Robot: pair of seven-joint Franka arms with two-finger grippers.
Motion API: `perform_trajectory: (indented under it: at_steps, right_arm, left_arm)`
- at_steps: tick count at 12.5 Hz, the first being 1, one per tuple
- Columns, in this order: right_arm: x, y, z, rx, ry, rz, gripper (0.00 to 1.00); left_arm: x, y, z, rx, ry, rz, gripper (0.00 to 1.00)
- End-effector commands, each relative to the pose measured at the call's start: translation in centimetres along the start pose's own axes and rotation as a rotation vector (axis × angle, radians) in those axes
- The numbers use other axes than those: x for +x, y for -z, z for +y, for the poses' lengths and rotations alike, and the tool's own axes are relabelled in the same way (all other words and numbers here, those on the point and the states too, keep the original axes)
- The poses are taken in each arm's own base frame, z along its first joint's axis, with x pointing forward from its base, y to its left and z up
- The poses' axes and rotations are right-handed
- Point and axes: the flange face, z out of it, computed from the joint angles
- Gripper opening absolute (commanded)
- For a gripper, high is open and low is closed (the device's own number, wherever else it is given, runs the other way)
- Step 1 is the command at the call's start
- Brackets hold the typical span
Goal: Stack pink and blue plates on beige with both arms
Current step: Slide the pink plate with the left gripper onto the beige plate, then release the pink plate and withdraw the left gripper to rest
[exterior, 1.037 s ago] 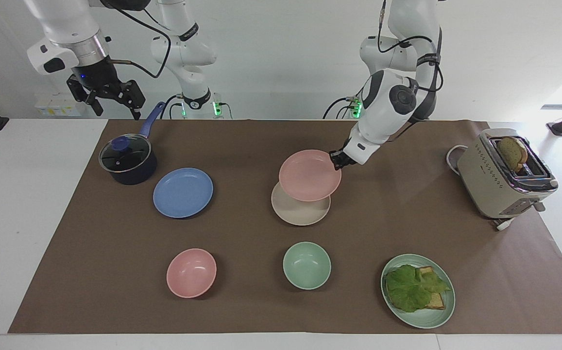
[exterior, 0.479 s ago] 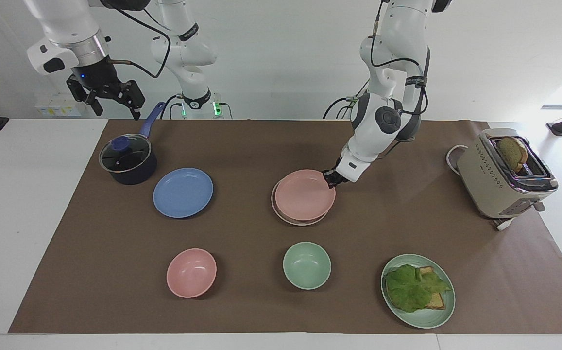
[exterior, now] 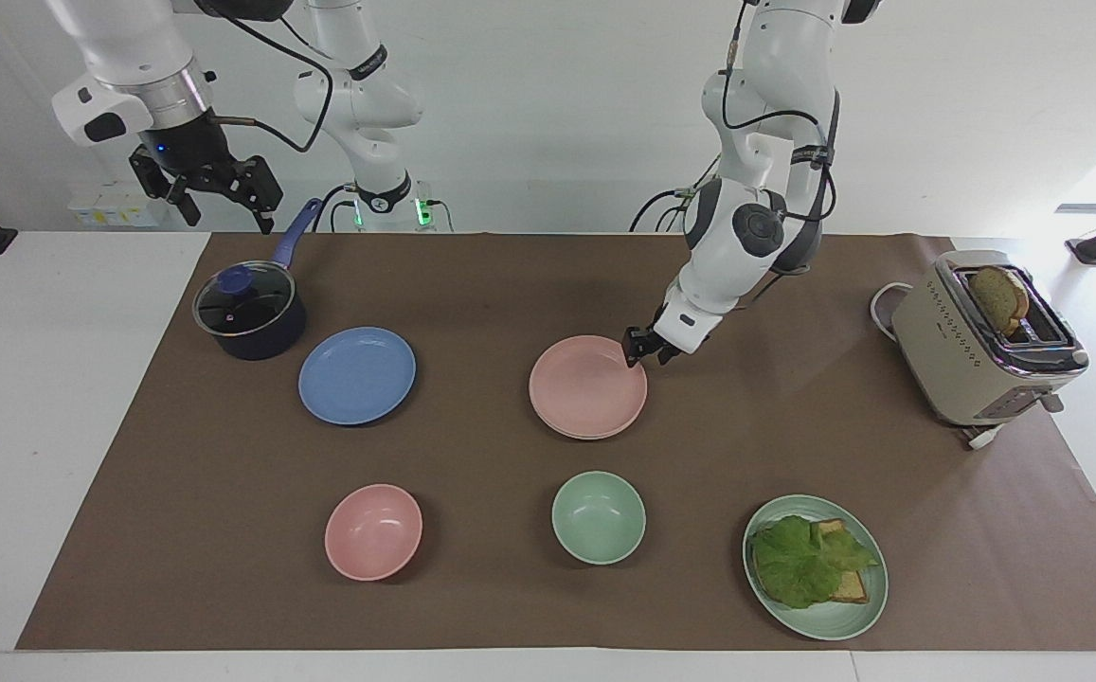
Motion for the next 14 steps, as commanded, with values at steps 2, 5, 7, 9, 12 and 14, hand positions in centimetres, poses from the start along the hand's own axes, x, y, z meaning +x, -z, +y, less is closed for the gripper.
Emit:
perform_trajectory:
  at_steps: [2,5,7,9,12,14]
  right_arm:
    - [-0.4,0.1,0.4,0.002,0.019,0.01,1.0]
    - [-0.4,0.1,0.5,0.003,0.019,0.012,1.0]
    - [-0.4,0.0,0.5,0.003,0.025,0.012,1.0]
    - [-0.4,-0.2,0.5,0.002,0.027,0.009,1.0]
    - [-0.8,-0.9,1.2,0.002,0.047,-0.006,1.0]
    - [-1.2,-2.7,2.6,0.003,0.076,0.031,1.0]
  left_arm:
    - [1.5,12.5,-5.3,0.001,0.054,0.051,1.0]
    - [3.7,21.8,-9.6,0.156,0.004,0.085,1.0]
    - [4.2,26.7,-13.3,0.181,-0.08,0.088,1.0]
    - [3.4,31.3,-16.3,0.239,-0.185,0.088,1.0]
    - [2.3,34.7,-18.5,0.244,-0.248,0.104,1.0]
    - [0.8,36.0,-17.8,0.243,-0.261,0.128,1.0]
